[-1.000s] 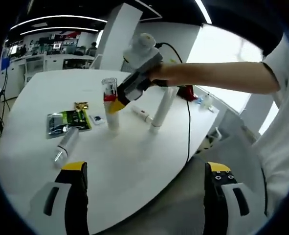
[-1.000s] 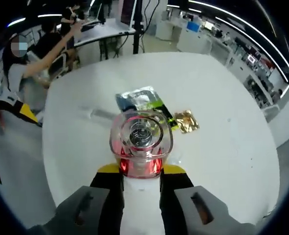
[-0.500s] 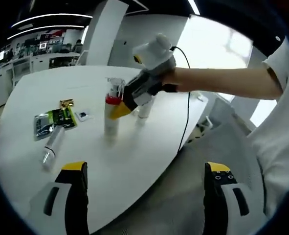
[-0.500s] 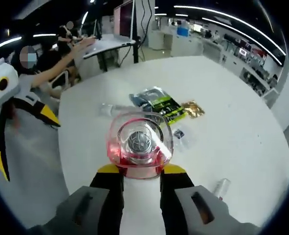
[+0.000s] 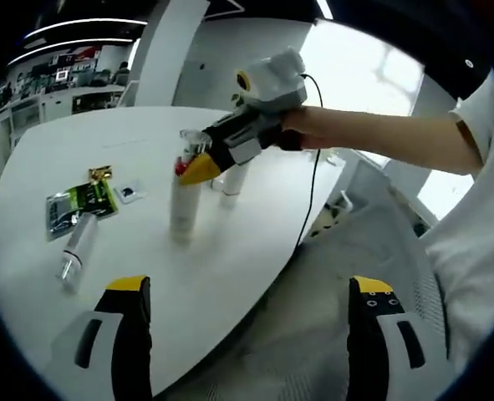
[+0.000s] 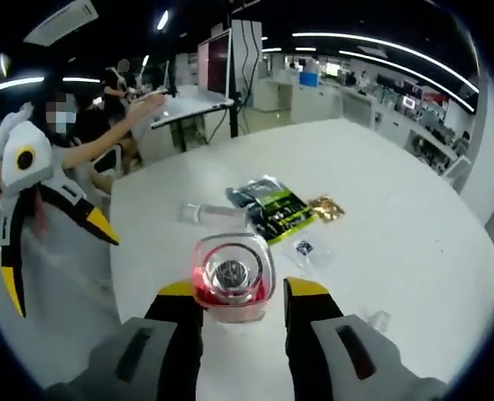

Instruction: Arrange the skincare products in the storage area until every visible bottle or jar stands upright without overlapping.

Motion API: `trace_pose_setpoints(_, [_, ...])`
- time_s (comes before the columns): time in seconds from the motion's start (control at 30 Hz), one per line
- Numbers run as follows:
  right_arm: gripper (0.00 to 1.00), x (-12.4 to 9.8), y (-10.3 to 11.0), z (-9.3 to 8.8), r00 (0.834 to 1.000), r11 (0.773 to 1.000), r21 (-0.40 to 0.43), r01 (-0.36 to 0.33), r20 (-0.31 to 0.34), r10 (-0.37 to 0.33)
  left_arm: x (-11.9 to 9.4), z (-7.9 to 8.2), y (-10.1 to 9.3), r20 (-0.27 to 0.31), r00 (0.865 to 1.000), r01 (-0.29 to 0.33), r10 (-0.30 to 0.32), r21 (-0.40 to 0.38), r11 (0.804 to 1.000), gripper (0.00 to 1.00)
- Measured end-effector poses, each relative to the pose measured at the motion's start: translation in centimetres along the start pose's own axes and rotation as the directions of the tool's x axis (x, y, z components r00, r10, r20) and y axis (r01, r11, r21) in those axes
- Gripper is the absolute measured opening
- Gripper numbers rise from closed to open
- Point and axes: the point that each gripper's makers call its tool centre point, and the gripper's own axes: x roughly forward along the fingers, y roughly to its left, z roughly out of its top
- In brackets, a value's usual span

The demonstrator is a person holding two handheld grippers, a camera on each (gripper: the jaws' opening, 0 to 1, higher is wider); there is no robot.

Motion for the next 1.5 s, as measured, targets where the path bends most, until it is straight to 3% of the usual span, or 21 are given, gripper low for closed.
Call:
trace_pose_setpoints(0.23, [0.3,-0.8,0.5,0.3,0.99,0.995,-0.102,0.004,-0.142,-0.018,-0.1,0.6,0.4,0.009,1.0,0.016,-0.016,0.016,1.0,0.91])
trace_pose_setpoints(0.4, [0.29,-1.0,1.2,0.0,0.985,0.988,-0.146,-0.047,-0.17,0.022,0.1,0.7,0.8,0.005,0.999,0.031,-0.032,0.04,0.999,0.91])
trace_pose_setpoints(0.57, [0.29,-2.0,2.8,-1.1,0.965,0.962,-0.224,-0.158,-0.243,0.102,1.0,1.3,1.3,-0.002,0.999,0.037,-0.037,0.08,0.996,0.91])
trace_pose_setpoints(0.67, [0.28,-2.6,4.3,-1.6,0.947,0.933,-0.256,-0.253,-0.264,0.184,2.1,1.8,1.1,-0.009,0.999,0.04,-0.039,0.109,0.993,0.91])
trace_pose_setpoints(0.87, [0.28,-3.5,6.5,-3.1,0.916,0.855,-0.367,-0.368,-0.301,0.265,5.2,3.1,0.2,0.017,0.998,0.062,-0.066,0.187,0.98,0.84])
trace_pose_setpoints(1.03, [0.29,-4.6,8.5,-3.6,0.897,0.784,-0.446,-0.432,-0.306,0.32,8.3,3.0,0.2,0.032,0.996,0.074,-0.086,0.266,0.961,0.61])
trace_pose_setpoints(1.17, [0.29,-4.8,9.2,-3.9,0.892,0.755,-0.48,-0.446,-0.304,0.334,10.1,2.8,0.4,0.045,0.994,0.074,-0.095,0.349,0.934,0.44])
trace_pose_setpoints(1.2, [0.29,-4.8,9.3,-4.0,0.891,0.75,-0.485,-0.45,-0.305,0.337,10.3,2.7,0.2,0.041,0.995,0.074,-0.094,0.345,0.936,0.39])
trace_pose_setpoints(1.3, [0.29,-4.7,9.2,-3.7,0.903,0.779,-0.46,-0.425,-0.268,0.335,10.9,1.9,0.6,0.023,0.997,0.056,-0.067,0.336,0.94,0.27])
trace_pose_setpoints(1.33, [0.3,-4.7,9.3,-3.8,0.905,0.783,-0.456,-0.423,-0.262,0.336,11.0,1.9,1.2,0.033,0.999,0.017,-0.03,0.339,0.94,0.25])
trace_pose_setpoints(1.4, [0.31,-4.6,8.7,-4.1,0.935,0.836,-0.428,-0.343,-0.238,0.262,10.8,2.3,1.0,0.048,0.999,-0.013,-0.001,0.294,0.956,0.23])
trace_pose_setpoints(1.5, [0.36,-4.6,7.7,-5.3,0.976,0.917,-0.361,-0.172,-0.191,0.108,10.9,2.3,1.4,0.064,0.996,-0.081,0.065,0.286,0.955,0.23])
